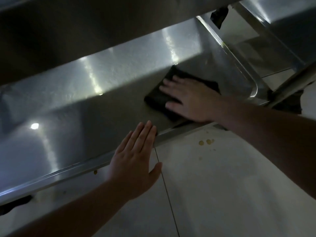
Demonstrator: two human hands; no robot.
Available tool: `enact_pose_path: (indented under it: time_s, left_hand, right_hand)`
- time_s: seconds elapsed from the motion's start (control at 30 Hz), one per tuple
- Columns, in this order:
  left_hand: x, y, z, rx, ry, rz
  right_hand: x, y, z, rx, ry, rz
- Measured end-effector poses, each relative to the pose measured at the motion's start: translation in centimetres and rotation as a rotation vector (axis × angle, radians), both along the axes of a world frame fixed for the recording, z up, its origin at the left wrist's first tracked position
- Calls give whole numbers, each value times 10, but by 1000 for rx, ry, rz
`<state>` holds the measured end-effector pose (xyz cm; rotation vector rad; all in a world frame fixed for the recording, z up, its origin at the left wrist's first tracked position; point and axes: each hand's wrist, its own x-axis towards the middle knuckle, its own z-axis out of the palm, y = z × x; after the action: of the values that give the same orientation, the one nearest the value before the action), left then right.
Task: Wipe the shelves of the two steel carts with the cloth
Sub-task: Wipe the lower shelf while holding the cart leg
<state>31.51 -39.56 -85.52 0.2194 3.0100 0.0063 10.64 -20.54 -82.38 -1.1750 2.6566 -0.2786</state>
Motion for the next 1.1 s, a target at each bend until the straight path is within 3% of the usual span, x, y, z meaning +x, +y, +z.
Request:
enact_pose_path:
  time_s: [0.07, 0.13, 0.3, 0.43, 0.67, 0.83, 1.1]
  left_hand:
    - [-1, 1, 1, 5, -2, 12]
    - [-1, 1, 2, 11, -4, 18]
    - [-1, 2, 3, 10, -20, 9]
    - [0, 0, 6, 13, -32, -7]
    - [-2, 0, 5, 34, -21, 8]
    - [-2, -1, 6, 19, -47, 0]
    - [-2, -1, 8, 64, -36, 5]
  right_hand:
    - [24, 19, -2, 4, -20, 123]
    - [8, 45, -2, 1, 22, 94]
    - [-96, 82, -1, 94, 142, -475]
    - [-129, 39, 2, 76, 47, -673]
    - [-62, -24, -1, 26, -8, -185]
    - [8, 12, -6, 0, -51, -18]
    - [-61, 63, -11, 43, 108, -625]
